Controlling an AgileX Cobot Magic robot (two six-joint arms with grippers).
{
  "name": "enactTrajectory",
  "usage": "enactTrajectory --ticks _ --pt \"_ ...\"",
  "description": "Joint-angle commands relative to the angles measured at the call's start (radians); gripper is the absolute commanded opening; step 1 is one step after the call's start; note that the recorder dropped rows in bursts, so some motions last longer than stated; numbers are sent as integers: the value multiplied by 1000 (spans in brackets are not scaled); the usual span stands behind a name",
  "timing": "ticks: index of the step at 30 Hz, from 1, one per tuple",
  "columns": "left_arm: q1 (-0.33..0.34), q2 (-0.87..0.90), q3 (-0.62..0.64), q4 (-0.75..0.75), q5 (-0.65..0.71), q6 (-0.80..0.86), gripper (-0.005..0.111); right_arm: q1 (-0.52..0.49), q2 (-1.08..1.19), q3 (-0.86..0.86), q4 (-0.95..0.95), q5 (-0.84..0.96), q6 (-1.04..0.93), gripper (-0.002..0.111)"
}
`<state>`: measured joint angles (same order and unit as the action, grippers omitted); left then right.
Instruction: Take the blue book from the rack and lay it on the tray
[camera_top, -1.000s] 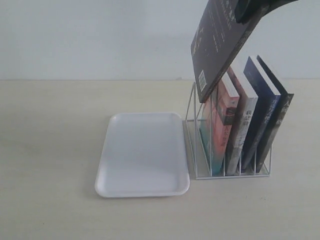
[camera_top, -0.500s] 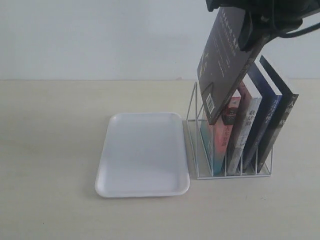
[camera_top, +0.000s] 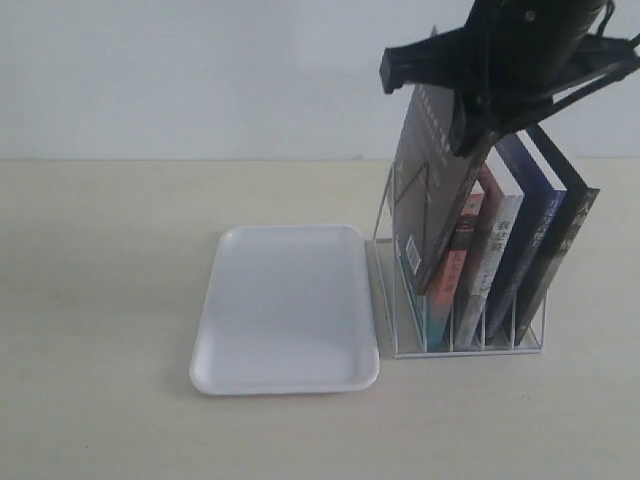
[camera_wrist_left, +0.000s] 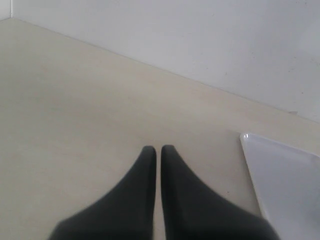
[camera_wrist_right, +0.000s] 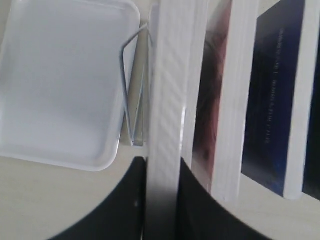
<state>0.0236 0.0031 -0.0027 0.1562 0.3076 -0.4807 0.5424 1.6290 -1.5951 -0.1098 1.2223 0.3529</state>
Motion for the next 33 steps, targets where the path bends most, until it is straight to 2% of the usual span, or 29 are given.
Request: enactTrajectory --ticks 1,14,24,33 --pt "2 -3 3 0 -15 4 4 -4 74 0 -37 -1 2 0" --pt "2 -3 3 0 -15 4 4 -4 170 -4 -40 -46 -3 0" --pt "2 -3 3 0 -15 4 4 0 139 -183 -31 -1 -23 0" --pt "2 -3 3 0 -15 4 4 0 153 -184 -26 -1 -22 0"
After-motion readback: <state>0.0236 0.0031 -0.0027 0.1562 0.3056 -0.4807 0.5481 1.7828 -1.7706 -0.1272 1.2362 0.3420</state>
